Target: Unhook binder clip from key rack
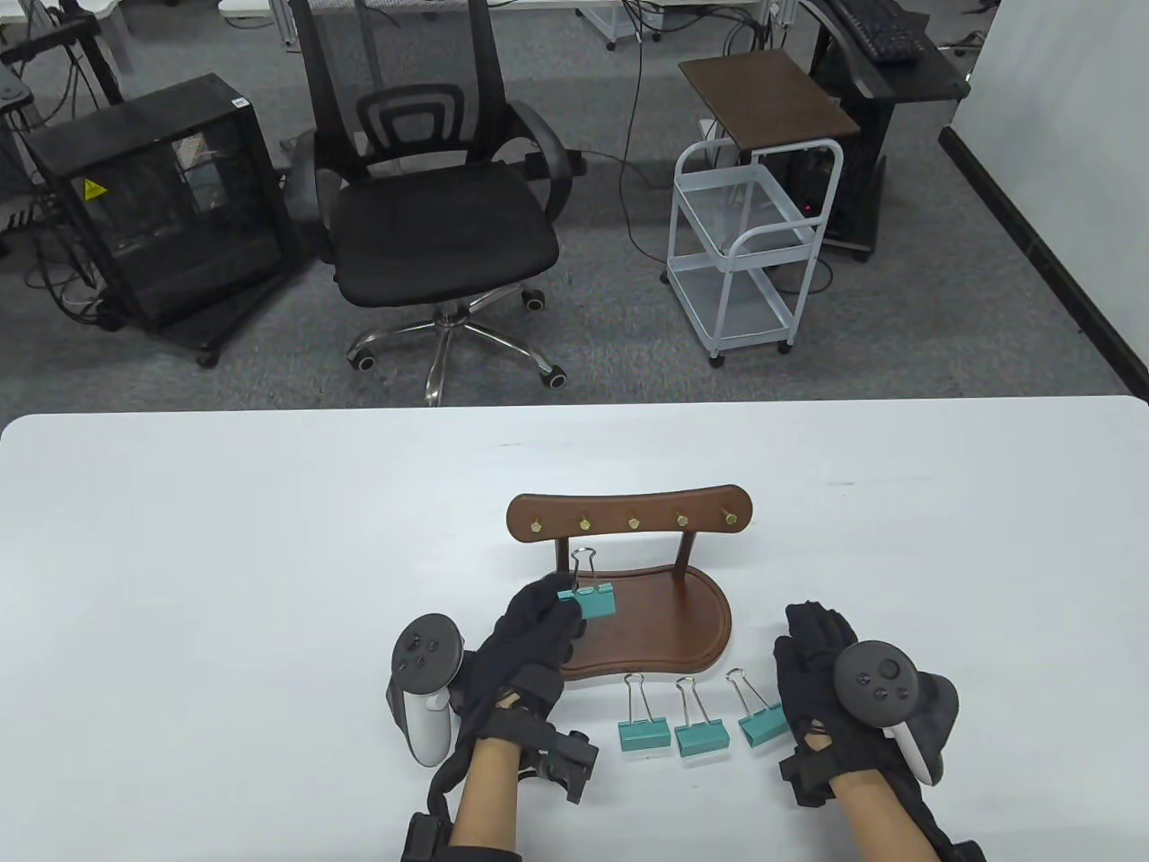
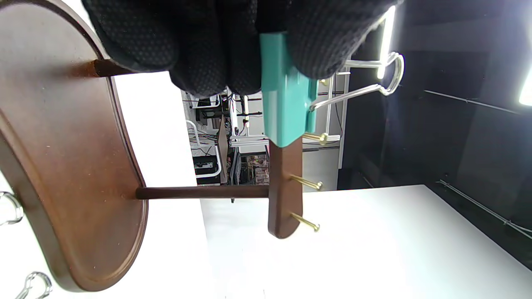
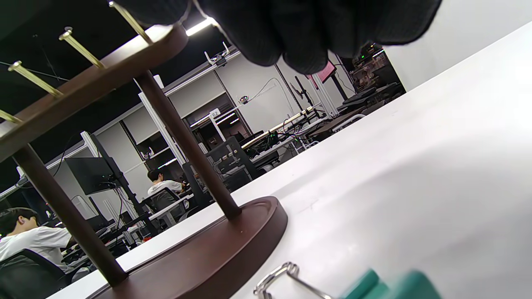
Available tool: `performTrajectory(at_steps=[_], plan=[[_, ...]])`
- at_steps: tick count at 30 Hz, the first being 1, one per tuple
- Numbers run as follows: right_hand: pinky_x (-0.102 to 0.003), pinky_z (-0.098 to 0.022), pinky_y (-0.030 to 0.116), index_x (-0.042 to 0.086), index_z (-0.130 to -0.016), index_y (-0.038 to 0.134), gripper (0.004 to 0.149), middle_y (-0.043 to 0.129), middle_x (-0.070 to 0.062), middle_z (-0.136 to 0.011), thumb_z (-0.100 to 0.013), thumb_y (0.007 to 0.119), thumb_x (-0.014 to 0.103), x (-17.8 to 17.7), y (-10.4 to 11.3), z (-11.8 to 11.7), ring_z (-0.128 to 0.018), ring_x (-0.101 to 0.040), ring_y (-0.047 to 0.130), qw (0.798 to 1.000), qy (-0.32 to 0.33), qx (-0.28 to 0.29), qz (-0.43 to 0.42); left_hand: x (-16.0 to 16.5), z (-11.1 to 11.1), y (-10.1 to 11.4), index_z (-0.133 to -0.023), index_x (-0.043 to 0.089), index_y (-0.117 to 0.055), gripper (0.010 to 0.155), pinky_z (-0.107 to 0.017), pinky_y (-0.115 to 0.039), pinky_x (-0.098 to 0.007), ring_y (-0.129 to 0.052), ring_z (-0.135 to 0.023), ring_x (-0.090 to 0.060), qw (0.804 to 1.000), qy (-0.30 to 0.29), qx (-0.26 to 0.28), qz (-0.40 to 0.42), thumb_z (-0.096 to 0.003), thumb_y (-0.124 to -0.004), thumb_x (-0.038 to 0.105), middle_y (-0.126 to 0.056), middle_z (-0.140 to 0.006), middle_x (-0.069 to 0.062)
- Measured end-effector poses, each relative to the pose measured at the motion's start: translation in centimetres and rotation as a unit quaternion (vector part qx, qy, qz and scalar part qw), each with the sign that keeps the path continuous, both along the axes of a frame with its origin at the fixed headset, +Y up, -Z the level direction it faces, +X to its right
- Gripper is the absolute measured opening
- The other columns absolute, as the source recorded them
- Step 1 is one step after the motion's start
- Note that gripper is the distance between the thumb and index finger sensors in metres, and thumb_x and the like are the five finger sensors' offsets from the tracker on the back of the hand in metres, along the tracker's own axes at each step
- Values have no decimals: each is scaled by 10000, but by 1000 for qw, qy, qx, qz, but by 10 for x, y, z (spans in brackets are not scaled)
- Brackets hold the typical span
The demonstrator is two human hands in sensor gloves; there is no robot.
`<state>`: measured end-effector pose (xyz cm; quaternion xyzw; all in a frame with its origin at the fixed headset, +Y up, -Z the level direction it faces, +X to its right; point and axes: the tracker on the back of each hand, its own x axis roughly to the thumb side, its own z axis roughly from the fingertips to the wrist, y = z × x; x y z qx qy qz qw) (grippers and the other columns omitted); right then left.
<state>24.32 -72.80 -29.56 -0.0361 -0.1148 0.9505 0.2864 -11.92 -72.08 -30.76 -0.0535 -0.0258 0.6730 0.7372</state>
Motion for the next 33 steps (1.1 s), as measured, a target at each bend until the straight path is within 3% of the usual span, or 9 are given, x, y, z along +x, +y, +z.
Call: performTrajectory(at_steps=[10, 19, 25, 29, 33], plan=[[-507, -613, 631, 165, -891, 670, 578, 683, -149, -970, -410, 637, 484, 1, -1, 1, -880, -403, 617, 1000, -1, -1, 2, 2, 17, 6, -1012, 294, -692, 522, -533, -815, -497, -925, -803, -288, 999, -1, 25, -32, -537, -776, 494, -857, -970, -50], [-507, -613, 631, 165, -891, 670, 578, 683, -149, -970, -410, 637, 484, 1, -1, 1, -880, -404, 618, 1000, 0, -3, 1, 0, 26, 16, -965, 242, -747, 513, -437, -834, -470, -969, -659, -283, 985, 6, 32, -170, -542, -762, 532, -920, -851, -72], [-506, -613, 632, 165, -891, 671, 579, 684, -150, -969, -410, 637, 485, 0, -1, 2, -879, -404, 619, 1000, 2, -3, 0, 0, 27, 14, -925, 195, -796, 504, -368, -842, -455, -993, -545, -272, 952, -9, -38, -303, -557, -745, 537, -964, -746, -91], [-507, -613, 631, 164, -891, 671, 580, 684, -148, -970, -409, 637, 485, 0, -1, 2, -879, -403, 619, 1000, 4, -3, -1, 0, 26, 5, -914, 171, -812, 502, -337, -839, -452, -996, -500, -272, 939, -23, -98, -330, -563, -751, 526, -978, -706, -107], [-507, -612, 631, 165, -891, 671, 578, 685, -148, -969, -410, 637, 485, 0, -1, 2, -879, -404, 619, 1000, 4, -3, -1, 2, 26, 1, -893, 165, -835, 496, -310, -844, -442, -1005, -459, -262, 896, -10, -117, -427, -564, -749, 526, -995, -668, -104]])
